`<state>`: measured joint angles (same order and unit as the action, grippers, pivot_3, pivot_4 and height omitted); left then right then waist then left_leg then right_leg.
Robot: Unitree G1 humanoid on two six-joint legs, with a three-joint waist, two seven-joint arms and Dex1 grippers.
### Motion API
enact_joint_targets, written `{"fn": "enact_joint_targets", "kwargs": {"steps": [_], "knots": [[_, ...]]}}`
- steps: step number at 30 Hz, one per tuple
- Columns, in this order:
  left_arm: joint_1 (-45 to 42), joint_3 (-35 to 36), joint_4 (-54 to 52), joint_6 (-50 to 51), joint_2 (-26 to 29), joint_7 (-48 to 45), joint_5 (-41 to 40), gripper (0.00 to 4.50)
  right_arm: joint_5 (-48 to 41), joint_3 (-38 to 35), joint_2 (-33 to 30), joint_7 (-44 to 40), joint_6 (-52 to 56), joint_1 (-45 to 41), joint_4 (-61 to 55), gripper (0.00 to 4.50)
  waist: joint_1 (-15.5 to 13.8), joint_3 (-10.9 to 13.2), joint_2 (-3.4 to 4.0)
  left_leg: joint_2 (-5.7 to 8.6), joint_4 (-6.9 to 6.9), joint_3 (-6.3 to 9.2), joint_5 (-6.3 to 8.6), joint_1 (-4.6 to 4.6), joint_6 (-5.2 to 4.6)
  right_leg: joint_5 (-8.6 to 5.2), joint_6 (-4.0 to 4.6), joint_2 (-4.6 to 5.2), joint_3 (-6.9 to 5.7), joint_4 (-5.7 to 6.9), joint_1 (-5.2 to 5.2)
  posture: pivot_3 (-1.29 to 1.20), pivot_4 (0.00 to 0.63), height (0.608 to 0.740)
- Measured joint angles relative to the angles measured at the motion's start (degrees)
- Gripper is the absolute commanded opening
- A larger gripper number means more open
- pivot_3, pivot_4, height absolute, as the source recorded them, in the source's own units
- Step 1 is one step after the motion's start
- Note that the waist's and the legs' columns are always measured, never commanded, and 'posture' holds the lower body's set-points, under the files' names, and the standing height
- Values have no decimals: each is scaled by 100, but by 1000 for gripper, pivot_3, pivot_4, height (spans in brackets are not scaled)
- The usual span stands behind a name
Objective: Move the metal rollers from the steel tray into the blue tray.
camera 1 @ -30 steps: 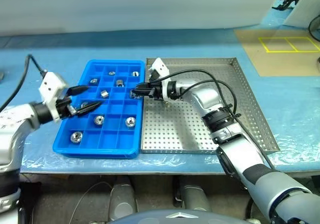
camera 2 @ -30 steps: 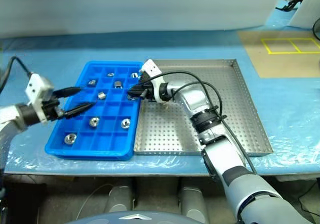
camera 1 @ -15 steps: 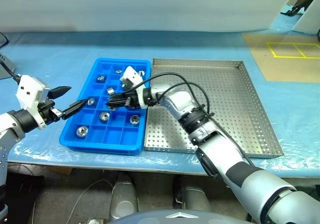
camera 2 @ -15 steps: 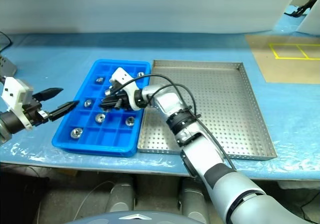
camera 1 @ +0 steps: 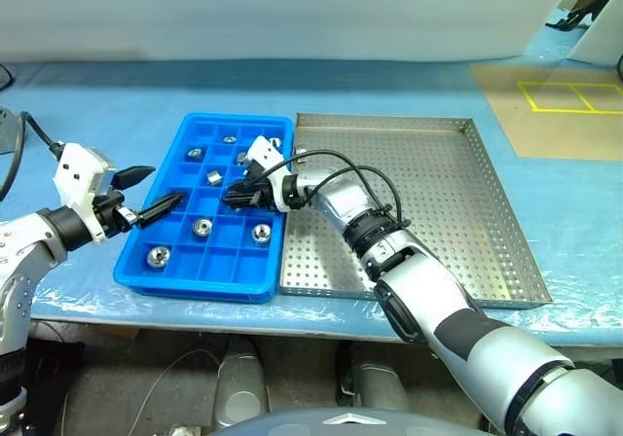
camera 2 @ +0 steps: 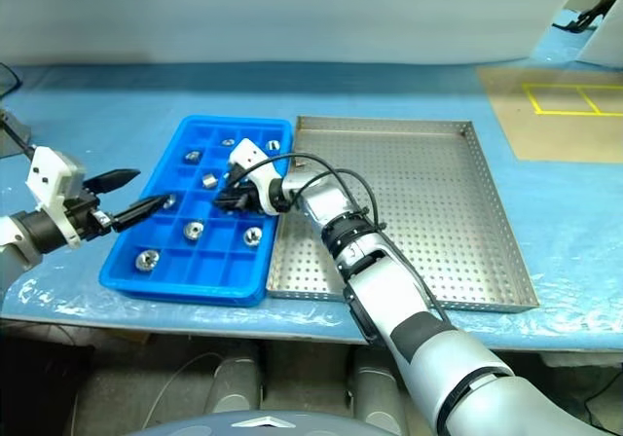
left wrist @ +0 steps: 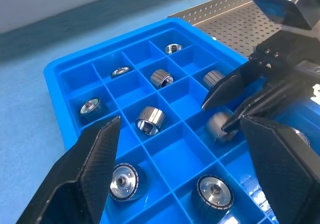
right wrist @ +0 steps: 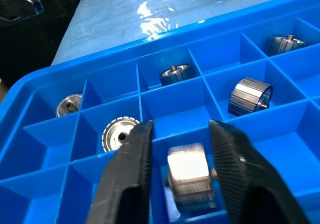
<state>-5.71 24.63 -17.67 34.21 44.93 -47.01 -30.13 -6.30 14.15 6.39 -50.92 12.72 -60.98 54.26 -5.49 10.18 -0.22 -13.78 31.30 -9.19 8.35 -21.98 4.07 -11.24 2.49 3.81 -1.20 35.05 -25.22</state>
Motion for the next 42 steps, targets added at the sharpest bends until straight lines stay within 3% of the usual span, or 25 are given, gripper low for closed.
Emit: {"fn": "enact_joint_targets", "kwargs": {"steps": [6,12,18,26,42], "knots": [[-125,-170,124,-55,0,-15,3,4045,-70,-403,-170,101,156,-1,-175,2348,-1,0,-1,0,3,1,-4,5,5,-1,1,0,0,14,1,97,150,740],[-374,-340,288,-170,-1,-15,17,4045,-396,-1169,-932,313,212,-131,-818,2348,-15,-1,-2,3,13,4,-6,4,7,-1,1,2,0,23,3,61,150,740],[-603,-709,469,-314,-46,-20,112,4045,-4,-1463,-1356,1605,-772,-573,483,2348,64,-1,-2,2,13,4,-20,12,30,-10,16,-2,5,49,-7,42,150,740],[-790,-912,603,-380,-79,-18,136,4045,321,-1573,-1158,2744,-1232,-703,1843,2348,158,-1,-2,-3,16,7,-22,0,33,-13,21,-11,5,51,-18,50,150,740],[-763,-990,553,-378,-153,111,140,4045,660,-1680,-535,3664,-1316,-772,2251,2348,140,0,-1,-8,36,21,-18,-1,26,-15,25,-14,1,74,-16,81,150,740]]}}
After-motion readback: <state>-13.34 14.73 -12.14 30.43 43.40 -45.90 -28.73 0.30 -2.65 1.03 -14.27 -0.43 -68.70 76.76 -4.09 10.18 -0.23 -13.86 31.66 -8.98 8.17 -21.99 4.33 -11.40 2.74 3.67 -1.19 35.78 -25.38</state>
